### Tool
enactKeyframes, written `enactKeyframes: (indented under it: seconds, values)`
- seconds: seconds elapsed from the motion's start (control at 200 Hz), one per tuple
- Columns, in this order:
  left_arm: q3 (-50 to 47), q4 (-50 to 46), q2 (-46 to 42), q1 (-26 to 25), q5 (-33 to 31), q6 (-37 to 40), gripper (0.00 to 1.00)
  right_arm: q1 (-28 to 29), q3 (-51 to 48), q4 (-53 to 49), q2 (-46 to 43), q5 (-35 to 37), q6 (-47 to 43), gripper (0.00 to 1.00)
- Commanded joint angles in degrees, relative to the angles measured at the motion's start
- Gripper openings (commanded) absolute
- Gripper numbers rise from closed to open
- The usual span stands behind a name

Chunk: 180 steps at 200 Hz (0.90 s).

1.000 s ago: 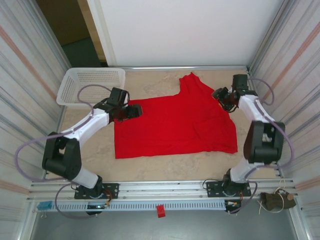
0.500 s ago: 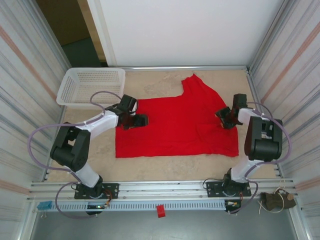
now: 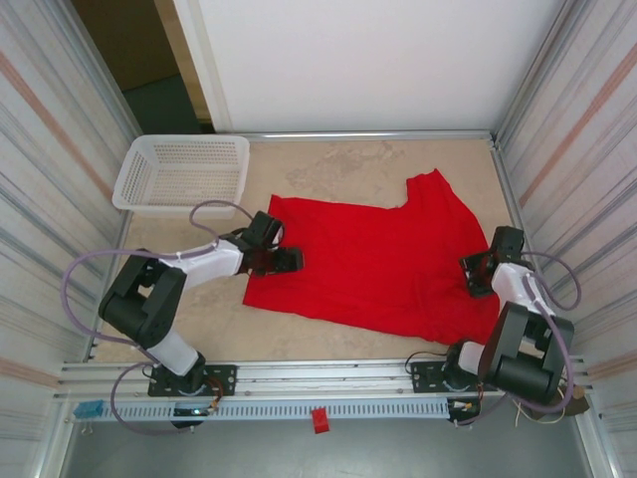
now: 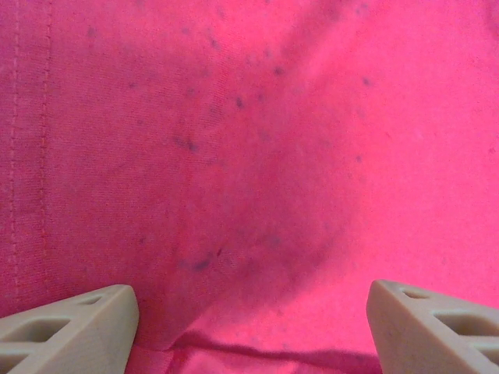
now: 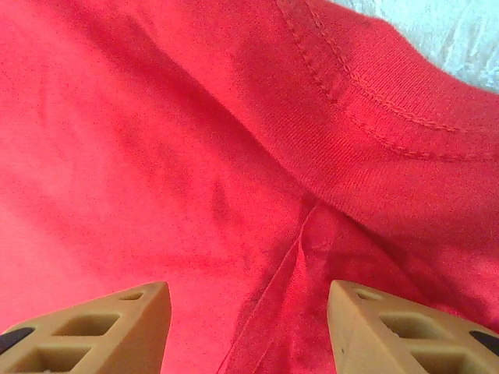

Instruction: Fold the inside-out t-shirt

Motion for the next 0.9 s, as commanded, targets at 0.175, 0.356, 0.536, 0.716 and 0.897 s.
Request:
enactKeyframes:
  seconds: [0.175,0.356,0.536,0.716,0.897]
  values:
    - [11.99,-9.56,-3.11,6.13,1.46,3.53,0.80,5.23,25.18,-3.02,11.03,-10.85,-11.17,0.54]
    - [30.51,-16.54,10.23,14.13,5.13,14.03,0.81,9.27,46.75,-8.69,25.55,-8.37,-16.99,0.61]
    - [44.82,-20.51,23.13,15.97,3.57,21.09,0.81,10.92,68.06,-15.62,42.19,-5.87,-22.37,0.69]
    - [53.84,-22.81,32.47,15.97,3.50,22.38,0.81,13.02,84.29,-20.00,54.83,-4.44,-26.75,0.71]
    - [55.96,-22.38,35.78,16.05,1.95,22.81,0.81,14.83,96.53,-26.90,65.32,-0.42,-30.56,0.72]
